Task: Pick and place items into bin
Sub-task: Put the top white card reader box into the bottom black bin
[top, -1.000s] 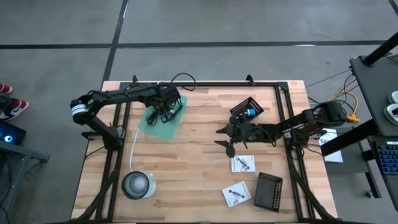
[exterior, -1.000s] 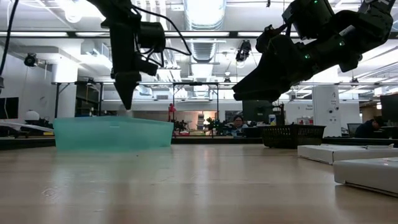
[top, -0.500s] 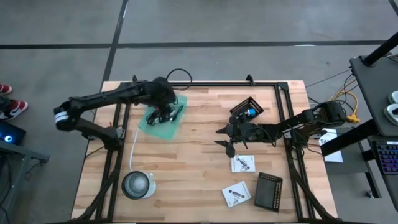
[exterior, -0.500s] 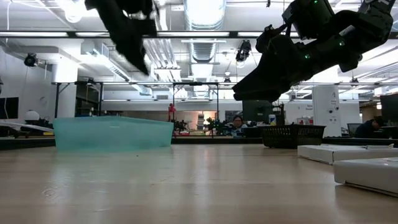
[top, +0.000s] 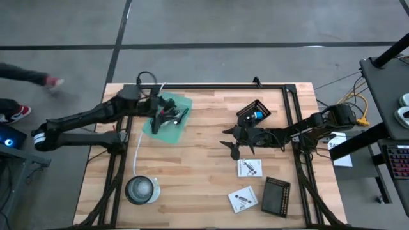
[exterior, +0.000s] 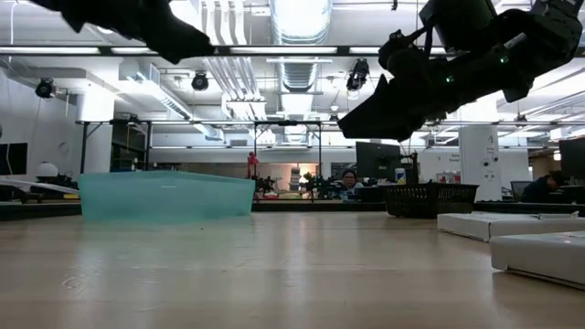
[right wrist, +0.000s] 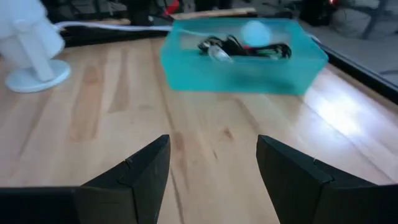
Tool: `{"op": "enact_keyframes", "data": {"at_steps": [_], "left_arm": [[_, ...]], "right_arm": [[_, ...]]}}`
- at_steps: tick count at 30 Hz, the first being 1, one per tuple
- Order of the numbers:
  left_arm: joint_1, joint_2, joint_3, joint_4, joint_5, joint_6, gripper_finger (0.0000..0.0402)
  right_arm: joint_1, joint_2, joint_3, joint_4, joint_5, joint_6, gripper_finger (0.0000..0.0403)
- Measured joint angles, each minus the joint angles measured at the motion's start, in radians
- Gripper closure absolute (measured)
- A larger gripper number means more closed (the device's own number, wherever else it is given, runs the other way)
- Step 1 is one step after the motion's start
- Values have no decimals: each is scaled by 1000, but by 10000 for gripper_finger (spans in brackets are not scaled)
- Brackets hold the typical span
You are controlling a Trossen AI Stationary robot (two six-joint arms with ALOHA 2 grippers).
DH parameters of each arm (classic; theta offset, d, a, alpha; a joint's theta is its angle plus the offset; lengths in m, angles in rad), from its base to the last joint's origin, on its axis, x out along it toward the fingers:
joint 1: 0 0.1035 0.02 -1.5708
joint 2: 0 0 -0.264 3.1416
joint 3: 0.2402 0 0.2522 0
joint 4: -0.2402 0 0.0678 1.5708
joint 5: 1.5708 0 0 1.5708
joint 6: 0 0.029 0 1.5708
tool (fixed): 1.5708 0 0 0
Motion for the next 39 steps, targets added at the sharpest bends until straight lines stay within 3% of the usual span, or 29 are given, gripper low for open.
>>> {"op": "enact_keyframes", "data": {"at_steps": [6,11,16,21,24,31,39], "left_arm": [[-1,-136,-104,85,1,-31,194],[-1,-185,-129,90,1,-31,194],[-1,-201,-141,89,1,-31,194],[-1,-186,-142,90,1,-31,194],[-1,-167,-142,88,1,-32,194],[-1,-123,-143,106,1,-35,194],[-1,-83,-143,153,1,-32,194]], "right_arm": [[5,0,19,-20,-66,-5,179],[21,-12,96,-182,-117,-86,179],[72,-17,264,-587,-106,-62,179],[133,-17,446,-1065,-86,119,179],[183,-17,512,-1229,-86,242,179],[345,-17,541,-1266,-91,418,179],[502,-17,473,-1268,-93,695,179]]}}
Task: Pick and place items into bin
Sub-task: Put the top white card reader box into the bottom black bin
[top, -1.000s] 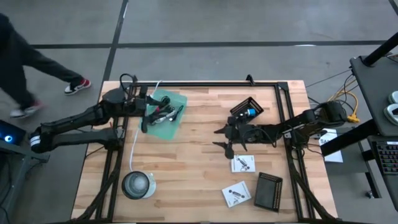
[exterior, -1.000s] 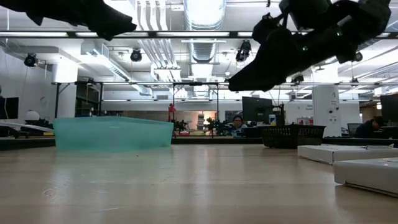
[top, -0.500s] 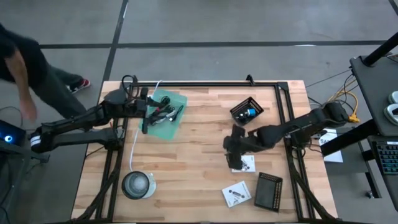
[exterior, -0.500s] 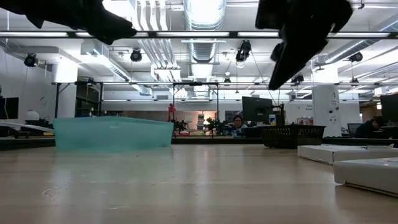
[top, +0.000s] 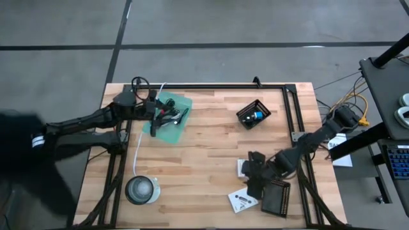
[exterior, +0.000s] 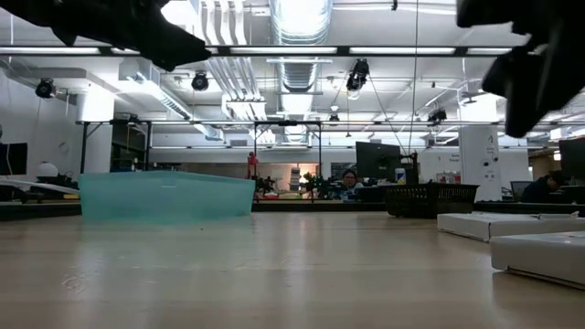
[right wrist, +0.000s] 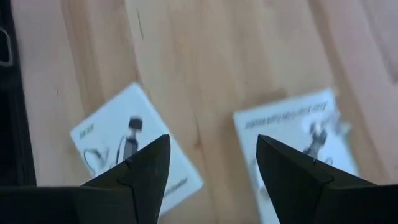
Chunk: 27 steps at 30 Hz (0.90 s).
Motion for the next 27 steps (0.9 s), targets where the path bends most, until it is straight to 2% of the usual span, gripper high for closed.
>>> {"op": "enact_keyframes", "data": {"at_steps": [7,15,27], "left_arm": [[0,26,0,9,0,1,194],[0,54,0,24,0,1,194],[0,55,0,45,0,2,194]], "right_arm": [[23,15,-41,-3,36,63,179],[23,112,-45,-41,25,5,179],[22,185,-43,-49,22,-54,180]]}}
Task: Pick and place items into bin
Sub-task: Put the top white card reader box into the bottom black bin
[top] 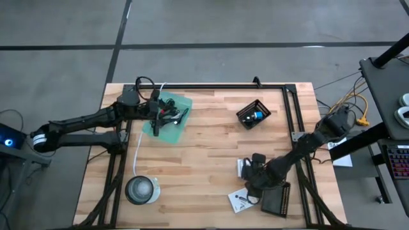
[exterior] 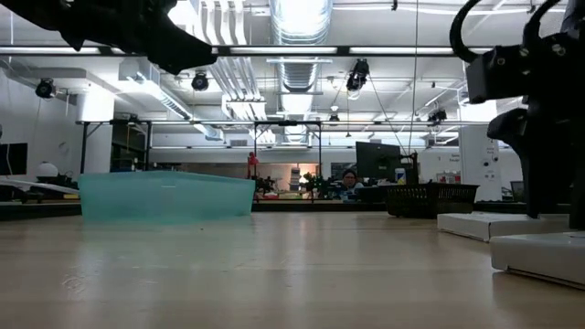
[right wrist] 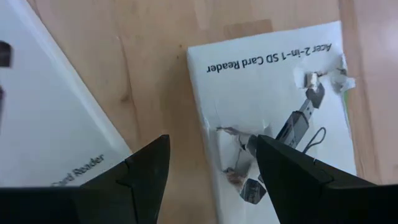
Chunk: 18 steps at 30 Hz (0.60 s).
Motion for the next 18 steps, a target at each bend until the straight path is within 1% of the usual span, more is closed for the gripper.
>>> {"op": "enact_keyframes", "data": {"at_steps": [5,9,13,18], "left_arm": [[0,0,0,2,0,0,194],[0,2,0,3,0,0,194],[0,7,0,27,0,1,194],[0,16,0,32,0,2,194]], "right_arm": [[0,41,3,-1,-16,-27,193],[-2,55,6,-6,-27,-30,224],[-2,51,17,-16,-41,-42,278],[-6,49,34,-15,-112,-62,364]]}}
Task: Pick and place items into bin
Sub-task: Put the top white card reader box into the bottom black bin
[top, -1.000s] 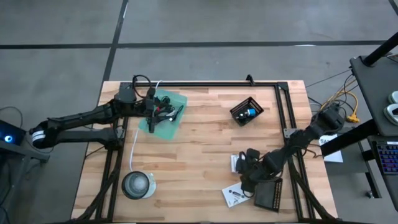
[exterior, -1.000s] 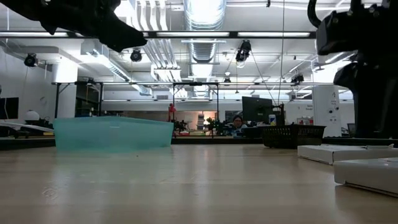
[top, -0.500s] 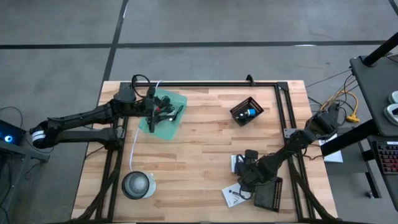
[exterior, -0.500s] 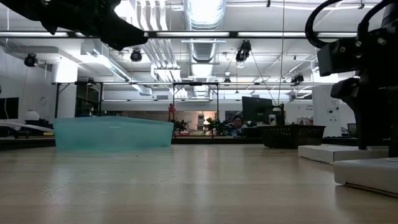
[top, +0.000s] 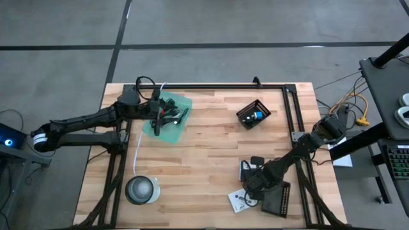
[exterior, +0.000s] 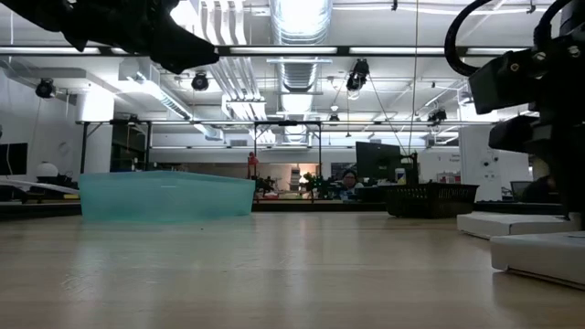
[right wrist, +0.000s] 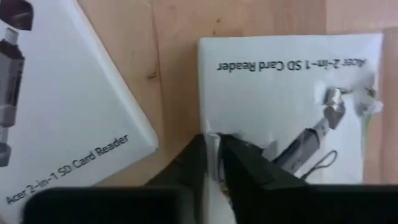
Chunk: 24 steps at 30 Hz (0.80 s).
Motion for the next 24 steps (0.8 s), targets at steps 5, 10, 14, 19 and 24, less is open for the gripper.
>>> {"op": "enact_keyframes", "data": {"at_steps": [5,10,14,19,24], "left_arm": [[0,0,-8,0,0,0,194],[0,0,-11,1,0,0,194],[0,0,-11,1,0,0,194],[0,0,-11,1,0,0,194],[0,0,-11,1,0,0,194]], "right_arm": [[-8,0,13,-23,-16,-2,390],[-32,0,73,-122,-11,-2,393],[-51,0,148,-229,18,15,393],[-72,0,271,-359,57,139,394],[-74,-1,391,-435,70,375,394]]}}
